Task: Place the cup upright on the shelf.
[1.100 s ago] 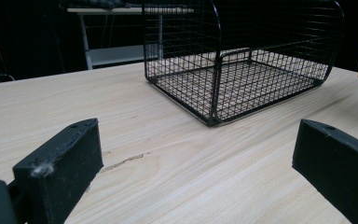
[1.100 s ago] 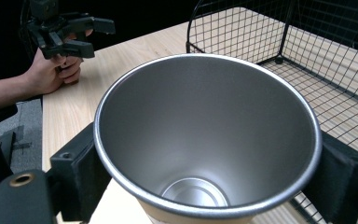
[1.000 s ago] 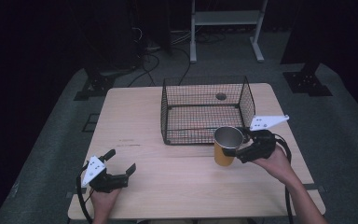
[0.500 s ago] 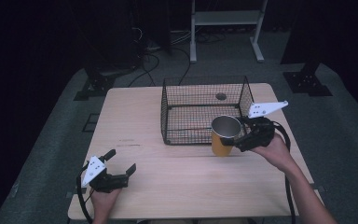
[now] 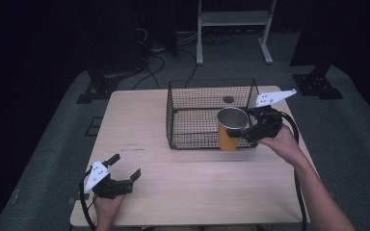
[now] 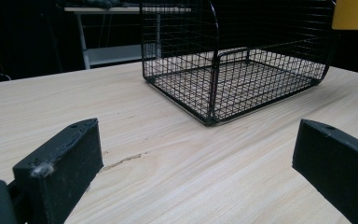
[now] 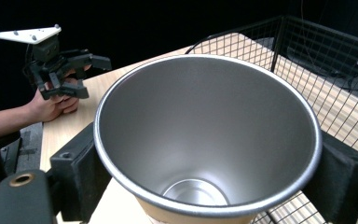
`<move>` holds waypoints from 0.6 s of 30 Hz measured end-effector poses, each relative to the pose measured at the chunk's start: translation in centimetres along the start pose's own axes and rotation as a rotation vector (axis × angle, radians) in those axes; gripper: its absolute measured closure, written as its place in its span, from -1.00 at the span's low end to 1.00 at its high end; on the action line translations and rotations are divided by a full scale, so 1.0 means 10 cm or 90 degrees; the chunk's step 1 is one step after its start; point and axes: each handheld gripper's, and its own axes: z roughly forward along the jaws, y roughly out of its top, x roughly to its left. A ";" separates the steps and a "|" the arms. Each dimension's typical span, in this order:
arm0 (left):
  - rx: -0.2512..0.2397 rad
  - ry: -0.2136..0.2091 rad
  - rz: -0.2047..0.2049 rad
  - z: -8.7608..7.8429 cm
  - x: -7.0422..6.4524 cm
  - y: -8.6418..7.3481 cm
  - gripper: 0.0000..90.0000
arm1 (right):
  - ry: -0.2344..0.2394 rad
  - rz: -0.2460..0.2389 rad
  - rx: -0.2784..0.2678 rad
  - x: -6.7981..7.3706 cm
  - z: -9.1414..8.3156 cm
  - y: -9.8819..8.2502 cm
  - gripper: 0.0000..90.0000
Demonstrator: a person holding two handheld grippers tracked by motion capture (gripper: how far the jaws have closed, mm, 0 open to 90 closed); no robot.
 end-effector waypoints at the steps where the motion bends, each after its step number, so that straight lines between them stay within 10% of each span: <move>1: 0.000 0.000 0.001 0.00 0.00 0.00 -0.98 | 0.000 0.000 0.000 0.00 0.00 0.00 -0.72; 18: -0.002 -0.001 0.000 0.00 0.00 0.00 -0.98 | -0.010 0.005 0.003 -0.26 0.16 0.35 -0.72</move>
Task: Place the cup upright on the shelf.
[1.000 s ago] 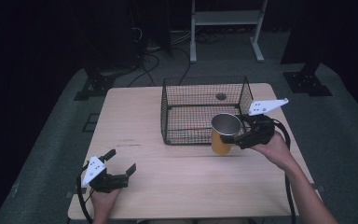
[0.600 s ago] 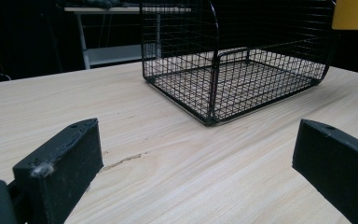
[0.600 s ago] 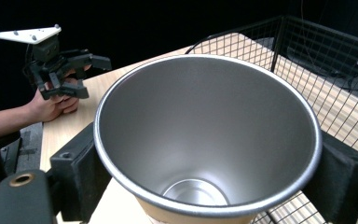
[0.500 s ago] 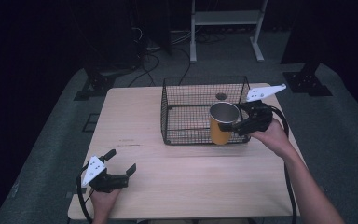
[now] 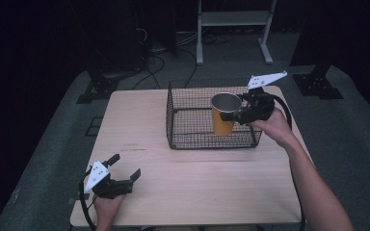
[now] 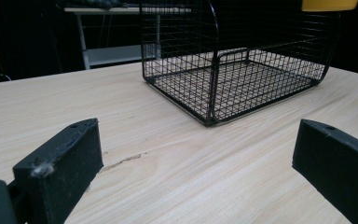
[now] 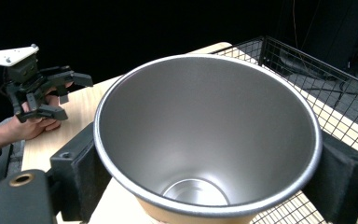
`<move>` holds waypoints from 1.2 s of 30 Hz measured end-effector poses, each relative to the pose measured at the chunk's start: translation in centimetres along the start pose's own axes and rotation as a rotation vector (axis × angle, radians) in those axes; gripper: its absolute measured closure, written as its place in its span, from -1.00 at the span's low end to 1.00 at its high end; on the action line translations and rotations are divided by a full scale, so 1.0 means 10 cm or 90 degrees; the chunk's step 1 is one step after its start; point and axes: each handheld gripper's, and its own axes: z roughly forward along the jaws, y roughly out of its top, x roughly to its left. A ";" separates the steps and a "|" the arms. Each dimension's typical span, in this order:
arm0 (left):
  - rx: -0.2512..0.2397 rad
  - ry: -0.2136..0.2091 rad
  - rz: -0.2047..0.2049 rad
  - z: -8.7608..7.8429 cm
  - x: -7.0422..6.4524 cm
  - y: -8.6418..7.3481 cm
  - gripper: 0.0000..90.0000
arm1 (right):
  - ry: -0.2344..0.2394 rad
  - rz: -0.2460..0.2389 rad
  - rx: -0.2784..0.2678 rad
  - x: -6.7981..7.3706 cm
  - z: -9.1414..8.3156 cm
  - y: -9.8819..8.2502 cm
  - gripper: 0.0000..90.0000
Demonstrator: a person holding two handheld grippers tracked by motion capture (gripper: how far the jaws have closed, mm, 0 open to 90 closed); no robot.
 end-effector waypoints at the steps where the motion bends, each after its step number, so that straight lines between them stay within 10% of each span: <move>1: 0.000 0.000 0.000 0.00 0.00 0.00 -0.98 | 0.000 0.000 0.000 0.00 0.00 0.00 -0.72; 36: -0.004 -0.004 -0.003 -0.01 0.00 0.00 -0.98 | 0.015 0.049 0.065 -0.56 1.00 0.03 -0.72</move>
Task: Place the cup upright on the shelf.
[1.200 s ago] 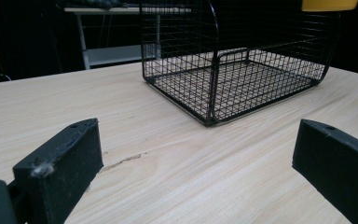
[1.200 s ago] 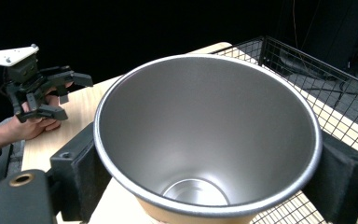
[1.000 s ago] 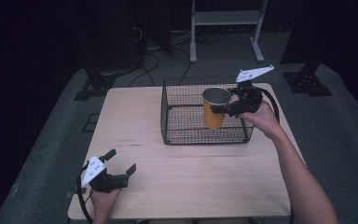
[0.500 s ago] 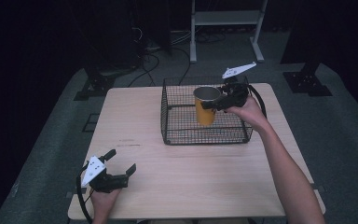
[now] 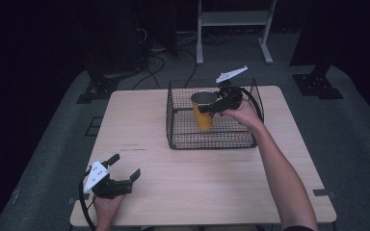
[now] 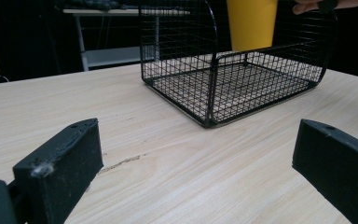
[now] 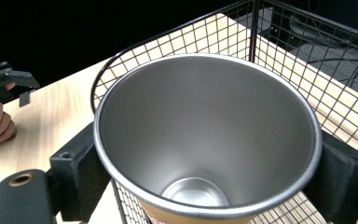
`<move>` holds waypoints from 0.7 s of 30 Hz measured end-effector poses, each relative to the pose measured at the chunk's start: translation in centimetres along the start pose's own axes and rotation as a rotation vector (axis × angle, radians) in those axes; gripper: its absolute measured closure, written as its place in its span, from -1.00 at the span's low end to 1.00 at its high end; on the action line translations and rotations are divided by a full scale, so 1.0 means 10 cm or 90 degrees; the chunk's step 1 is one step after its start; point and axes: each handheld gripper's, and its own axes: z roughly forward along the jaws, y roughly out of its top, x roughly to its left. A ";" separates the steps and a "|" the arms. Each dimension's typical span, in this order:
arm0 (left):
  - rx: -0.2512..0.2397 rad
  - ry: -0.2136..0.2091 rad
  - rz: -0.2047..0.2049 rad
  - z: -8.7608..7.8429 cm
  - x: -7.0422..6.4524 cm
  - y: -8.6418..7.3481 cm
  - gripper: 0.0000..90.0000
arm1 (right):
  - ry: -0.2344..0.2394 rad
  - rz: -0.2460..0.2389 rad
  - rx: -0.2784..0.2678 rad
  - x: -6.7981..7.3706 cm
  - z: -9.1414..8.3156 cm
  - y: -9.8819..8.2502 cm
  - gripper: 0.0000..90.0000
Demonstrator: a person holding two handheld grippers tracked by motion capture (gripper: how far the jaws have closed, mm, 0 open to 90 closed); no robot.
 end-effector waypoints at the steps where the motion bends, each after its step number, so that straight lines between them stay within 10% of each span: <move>1: 0.000 0.000 0.000 0.00 0.00 0.00 -0.98 | 0.000 0.000 0.000 0.00 0.00 0.00 -0.72; 21: 0.000 -0.001 -0.001 -0.01 0.00 0.00 -0.98 | -0.037 0.027 0.052 -0.24 0.38 -0.14 -0.72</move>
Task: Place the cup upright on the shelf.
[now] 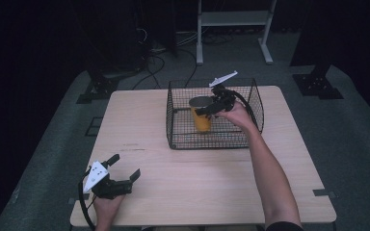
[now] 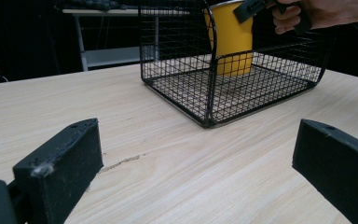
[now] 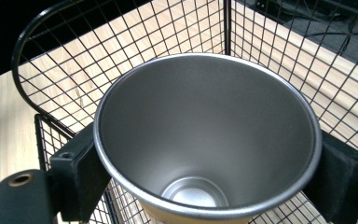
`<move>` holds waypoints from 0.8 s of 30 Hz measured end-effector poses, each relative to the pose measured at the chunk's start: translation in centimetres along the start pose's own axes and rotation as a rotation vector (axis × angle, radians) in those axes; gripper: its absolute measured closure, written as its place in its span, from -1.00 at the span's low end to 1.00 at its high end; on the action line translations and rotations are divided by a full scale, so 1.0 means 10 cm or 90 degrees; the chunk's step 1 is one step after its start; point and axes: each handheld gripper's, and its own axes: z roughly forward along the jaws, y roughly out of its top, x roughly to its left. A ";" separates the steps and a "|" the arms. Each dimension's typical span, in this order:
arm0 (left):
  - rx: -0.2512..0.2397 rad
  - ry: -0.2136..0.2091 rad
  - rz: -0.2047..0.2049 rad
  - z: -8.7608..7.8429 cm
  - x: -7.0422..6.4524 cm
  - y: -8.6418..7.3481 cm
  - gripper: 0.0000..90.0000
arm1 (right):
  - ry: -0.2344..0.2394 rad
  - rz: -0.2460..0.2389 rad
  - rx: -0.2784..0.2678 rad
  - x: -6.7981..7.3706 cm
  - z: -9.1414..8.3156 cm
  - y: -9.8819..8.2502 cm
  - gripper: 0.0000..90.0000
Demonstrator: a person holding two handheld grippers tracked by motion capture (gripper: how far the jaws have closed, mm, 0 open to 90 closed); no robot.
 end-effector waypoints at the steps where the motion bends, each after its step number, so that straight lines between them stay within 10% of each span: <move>1: -0.001 0.000 -0.001 0.00 0.00 0.00 -0.98 | -0.004 -0.002 0.004 0.00 0.01 0.00 -0.72; 24: -0.001 -0.005 -0.003 0.00 0.00 0.00 -0.98 | -0.039 -0.042 0.063 0.00 0.16 -0.05 -0.73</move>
